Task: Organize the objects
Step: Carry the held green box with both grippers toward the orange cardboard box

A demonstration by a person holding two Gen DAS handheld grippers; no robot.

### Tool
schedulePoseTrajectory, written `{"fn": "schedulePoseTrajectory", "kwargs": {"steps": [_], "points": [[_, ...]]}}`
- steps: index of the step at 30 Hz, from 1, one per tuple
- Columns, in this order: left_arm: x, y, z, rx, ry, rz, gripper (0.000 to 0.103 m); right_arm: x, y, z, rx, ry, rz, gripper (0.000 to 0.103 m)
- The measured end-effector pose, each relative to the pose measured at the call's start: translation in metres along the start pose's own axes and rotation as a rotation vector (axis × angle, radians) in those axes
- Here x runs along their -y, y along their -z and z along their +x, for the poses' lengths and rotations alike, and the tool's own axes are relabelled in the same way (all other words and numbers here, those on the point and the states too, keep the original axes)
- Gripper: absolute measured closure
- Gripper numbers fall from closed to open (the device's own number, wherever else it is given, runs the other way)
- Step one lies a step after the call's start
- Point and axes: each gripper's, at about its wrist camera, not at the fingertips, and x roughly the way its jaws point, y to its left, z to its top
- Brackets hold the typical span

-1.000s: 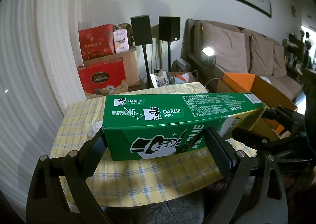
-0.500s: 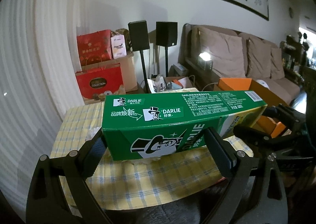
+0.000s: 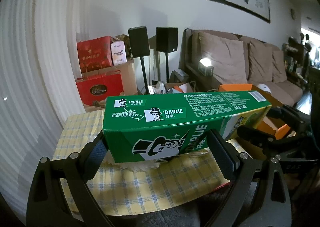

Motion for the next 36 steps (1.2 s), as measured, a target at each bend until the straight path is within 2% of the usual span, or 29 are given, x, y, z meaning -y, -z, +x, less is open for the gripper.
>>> {"fn": "schedulePoseTrajectory", "kwargs": {"steps": [36], "points": [[0.011, -0.011, -0.023, 0.072, 0.005, -0.008, 0.008, 0.006, -0.015, -0.026, 0.063, 0.006, 0.001, 0.015]]}}
